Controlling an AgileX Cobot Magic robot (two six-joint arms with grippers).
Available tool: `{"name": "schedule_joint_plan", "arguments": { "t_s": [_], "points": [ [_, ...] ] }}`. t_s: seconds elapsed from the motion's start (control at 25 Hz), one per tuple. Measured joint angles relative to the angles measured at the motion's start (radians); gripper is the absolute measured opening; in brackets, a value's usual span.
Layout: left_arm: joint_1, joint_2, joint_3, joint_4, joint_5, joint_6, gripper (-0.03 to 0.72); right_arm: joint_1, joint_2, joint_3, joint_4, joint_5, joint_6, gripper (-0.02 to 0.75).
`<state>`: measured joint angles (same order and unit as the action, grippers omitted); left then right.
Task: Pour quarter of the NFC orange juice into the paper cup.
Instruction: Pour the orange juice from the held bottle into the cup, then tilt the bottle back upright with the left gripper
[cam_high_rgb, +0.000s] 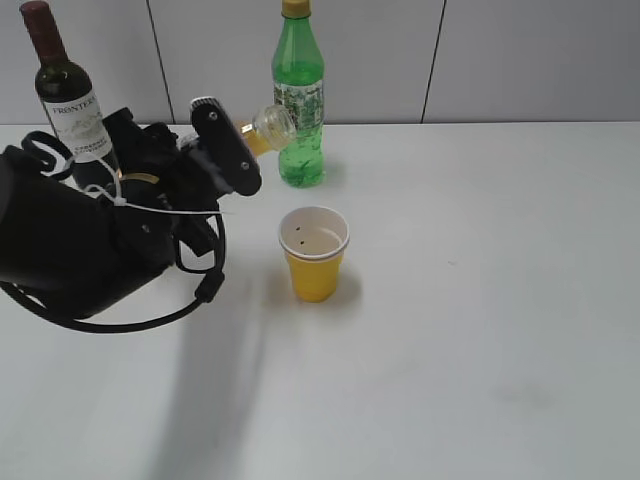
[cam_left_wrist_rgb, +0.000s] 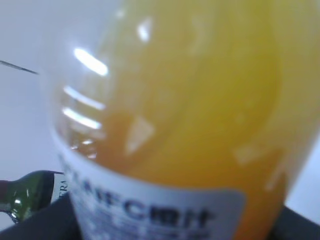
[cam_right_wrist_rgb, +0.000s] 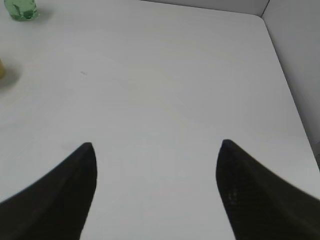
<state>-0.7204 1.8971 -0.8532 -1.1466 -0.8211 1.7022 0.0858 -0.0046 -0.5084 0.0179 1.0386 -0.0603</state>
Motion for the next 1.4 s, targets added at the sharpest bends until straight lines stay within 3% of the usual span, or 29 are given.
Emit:
{"name": "schedule_joint_plan", "arguments": {
  "t_s": [0.4,1.4],
  "points": [
    [-0.049,0.003,0.067,0.004,-0.028,0.035,0.443,0.0,0.0,0.0,0.0,0.0,0.0,0.591],
    [-0.05,0.009,0.07,0.04,-0.089,0.169,0.443,0.0,0.0,0.0,0.0,0.0,0.0,0.591]
  ]
}}
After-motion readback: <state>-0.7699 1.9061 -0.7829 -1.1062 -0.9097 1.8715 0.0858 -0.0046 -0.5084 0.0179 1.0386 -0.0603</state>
